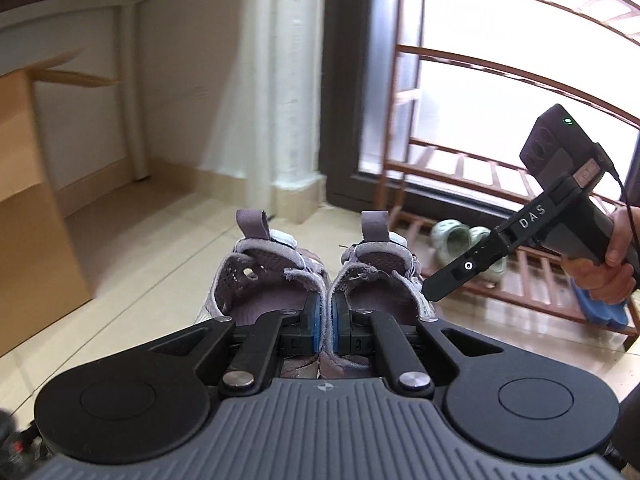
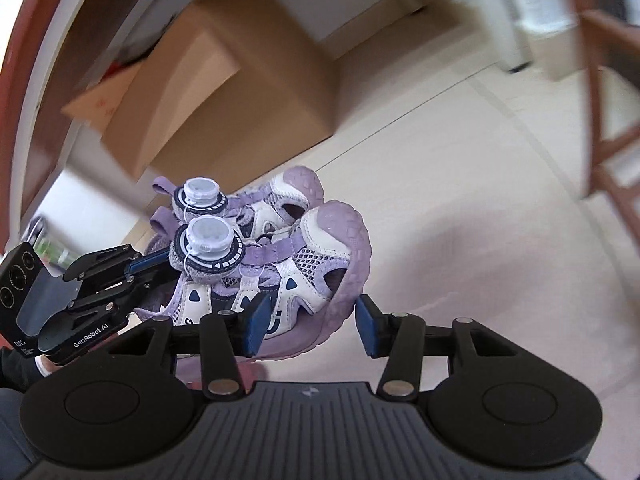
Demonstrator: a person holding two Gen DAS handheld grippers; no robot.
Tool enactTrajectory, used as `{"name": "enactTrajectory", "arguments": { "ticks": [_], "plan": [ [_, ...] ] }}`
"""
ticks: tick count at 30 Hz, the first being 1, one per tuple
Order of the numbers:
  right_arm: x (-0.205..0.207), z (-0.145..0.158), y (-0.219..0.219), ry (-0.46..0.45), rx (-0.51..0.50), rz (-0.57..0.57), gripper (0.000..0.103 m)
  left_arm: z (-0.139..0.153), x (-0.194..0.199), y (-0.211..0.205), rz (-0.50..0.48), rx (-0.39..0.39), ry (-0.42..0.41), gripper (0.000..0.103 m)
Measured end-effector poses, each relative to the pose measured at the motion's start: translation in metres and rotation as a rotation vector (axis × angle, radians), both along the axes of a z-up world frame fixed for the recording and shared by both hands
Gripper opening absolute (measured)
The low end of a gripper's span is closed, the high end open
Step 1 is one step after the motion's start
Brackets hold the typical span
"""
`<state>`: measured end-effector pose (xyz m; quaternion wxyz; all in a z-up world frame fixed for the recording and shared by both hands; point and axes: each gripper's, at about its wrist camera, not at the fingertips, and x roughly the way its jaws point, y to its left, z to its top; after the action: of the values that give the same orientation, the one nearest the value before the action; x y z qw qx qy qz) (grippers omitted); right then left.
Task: Organize scattered shoes
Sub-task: 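Carry the lavender sandals to the wooden rack with the left tool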
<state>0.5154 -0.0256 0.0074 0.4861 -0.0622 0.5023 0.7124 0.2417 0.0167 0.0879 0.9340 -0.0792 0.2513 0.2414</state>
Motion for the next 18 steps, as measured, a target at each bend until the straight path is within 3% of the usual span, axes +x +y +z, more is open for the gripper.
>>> {"name": "enactTrajectory", "arguments": {
  "ticks": [10,18],
  "plan": [
    [0.088,-0.002,-0.073,-0.023,0.031,-0.196,0.054,0.001,0.106,-0.019,-0.138,-0.005,-0.018,0.006],
    [0.139,0.008,-0.1,-0.041,0.07,-0.261,0.054,0.02,0.145,-0.026,-0.192,0.024,-0.017,0.006]
  ]
}}
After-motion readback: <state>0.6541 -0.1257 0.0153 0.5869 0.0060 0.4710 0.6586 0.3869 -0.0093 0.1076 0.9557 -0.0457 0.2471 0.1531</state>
